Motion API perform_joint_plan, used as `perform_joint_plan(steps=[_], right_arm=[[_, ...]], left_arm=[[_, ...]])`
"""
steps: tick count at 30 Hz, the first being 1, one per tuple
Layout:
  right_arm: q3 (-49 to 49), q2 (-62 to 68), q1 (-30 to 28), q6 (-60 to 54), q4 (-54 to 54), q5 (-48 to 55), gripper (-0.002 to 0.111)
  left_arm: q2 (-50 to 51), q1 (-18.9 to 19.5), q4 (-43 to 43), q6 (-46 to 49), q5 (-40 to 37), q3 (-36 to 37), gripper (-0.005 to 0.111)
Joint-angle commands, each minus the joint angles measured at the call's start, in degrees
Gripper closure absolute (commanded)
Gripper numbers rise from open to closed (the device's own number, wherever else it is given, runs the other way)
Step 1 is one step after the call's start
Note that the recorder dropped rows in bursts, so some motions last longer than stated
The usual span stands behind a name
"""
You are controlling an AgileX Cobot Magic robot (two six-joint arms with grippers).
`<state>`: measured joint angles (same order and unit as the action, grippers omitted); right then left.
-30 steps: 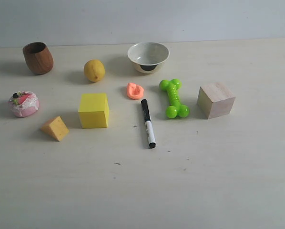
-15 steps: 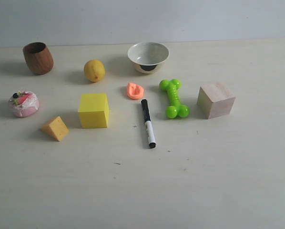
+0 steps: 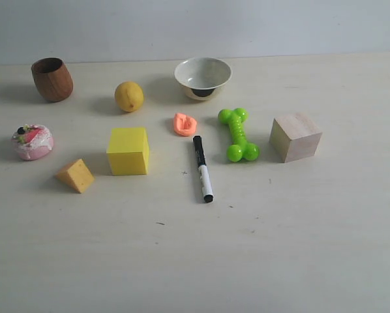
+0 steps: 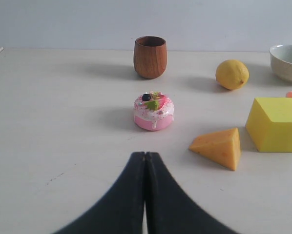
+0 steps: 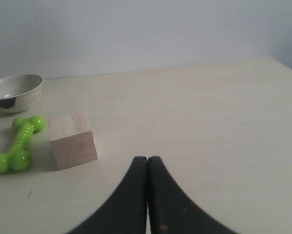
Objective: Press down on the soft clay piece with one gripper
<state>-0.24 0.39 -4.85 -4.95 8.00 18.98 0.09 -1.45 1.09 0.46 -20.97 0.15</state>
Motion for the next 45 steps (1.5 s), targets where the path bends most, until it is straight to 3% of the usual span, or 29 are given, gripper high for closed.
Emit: perform_joint_plan(steps=[1, 45], right_arm=[[0.24, -0.39, 0.20, -1.29, -0.64, 0.51, 0.108], [0.24, -0.39, 0.20, -2.59, -0.64, 0.51, 0.108]], left_arm=[[-0.09, -0.31, 0.33, -0.02, 0.64, -0.15, 0.107], [-0.09, -0.31, 0.33, -0.02, 0.64, -0.15, 0.107]])
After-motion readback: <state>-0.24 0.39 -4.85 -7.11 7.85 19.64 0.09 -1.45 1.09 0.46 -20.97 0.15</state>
